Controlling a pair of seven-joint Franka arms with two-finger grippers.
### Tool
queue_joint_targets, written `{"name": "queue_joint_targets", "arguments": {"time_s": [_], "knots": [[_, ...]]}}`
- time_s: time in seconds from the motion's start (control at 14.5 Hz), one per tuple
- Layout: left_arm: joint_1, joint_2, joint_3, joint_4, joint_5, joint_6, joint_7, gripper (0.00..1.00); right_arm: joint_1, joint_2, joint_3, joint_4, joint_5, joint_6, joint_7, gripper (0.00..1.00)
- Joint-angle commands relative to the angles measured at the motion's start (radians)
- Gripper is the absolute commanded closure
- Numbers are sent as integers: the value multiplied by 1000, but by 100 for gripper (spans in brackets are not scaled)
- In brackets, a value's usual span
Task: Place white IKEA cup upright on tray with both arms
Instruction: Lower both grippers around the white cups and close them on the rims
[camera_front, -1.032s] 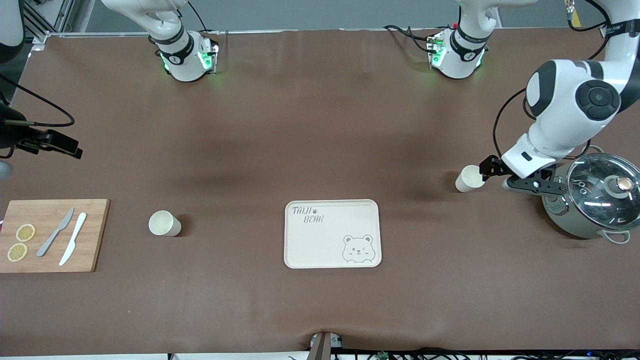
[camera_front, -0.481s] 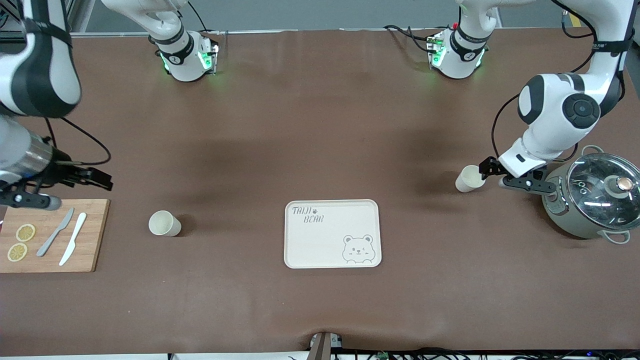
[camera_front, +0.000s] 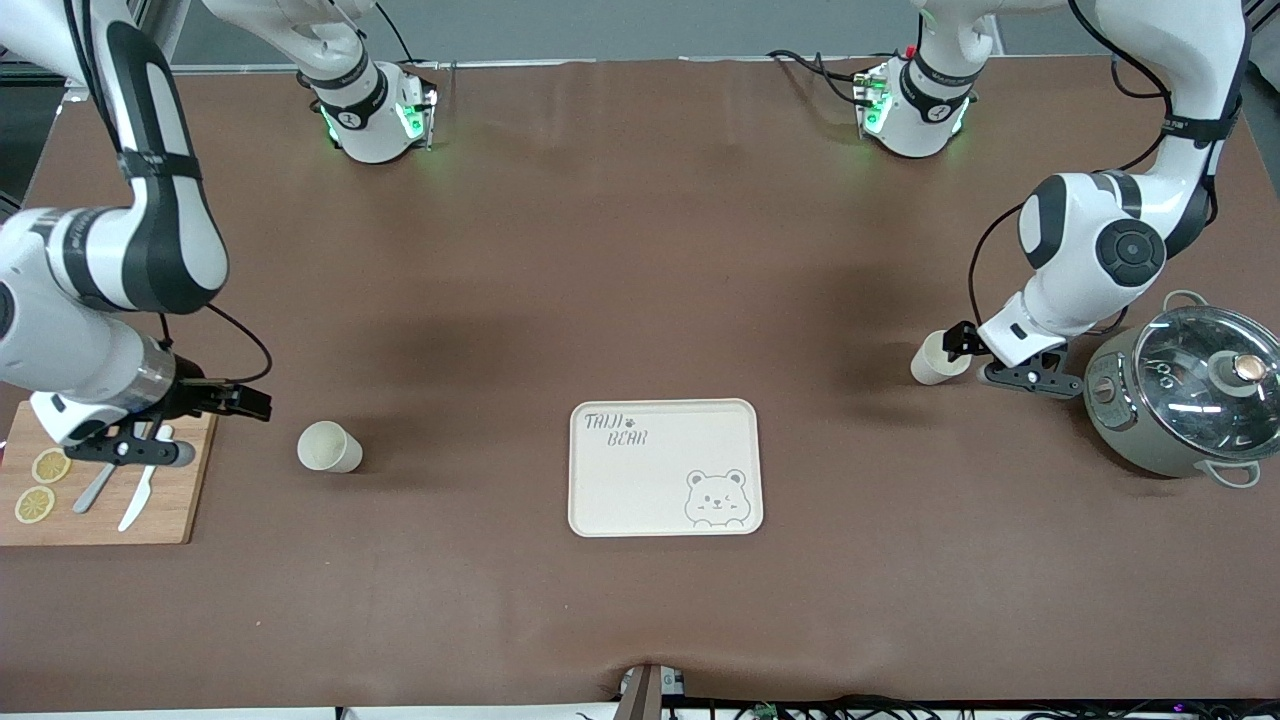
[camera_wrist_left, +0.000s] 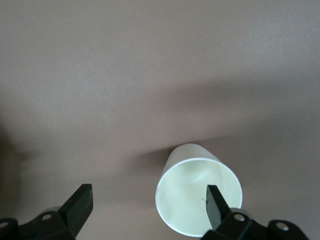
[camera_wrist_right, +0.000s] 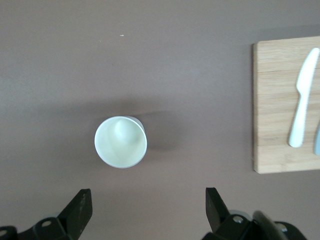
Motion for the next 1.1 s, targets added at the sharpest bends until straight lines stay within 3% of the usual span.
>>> {"name": "queue_joint_targets", "arguments": {"time_s": [0.0, 0.21, 1.03], "knots": [[12, -29, -5, -64, 6, 55, 8, 0, 3, 55, 5, 2, 22, 69, -35, 0], [17, -24, -4, -110, 8, 127, 10, 0, 2, 107, 5, -2, 23, 134, -74, 0], [30, 42, -2, -114, 6, 218, 33, 0, 10, 168, 5, -61, 23, 272, -91, 0]]}}
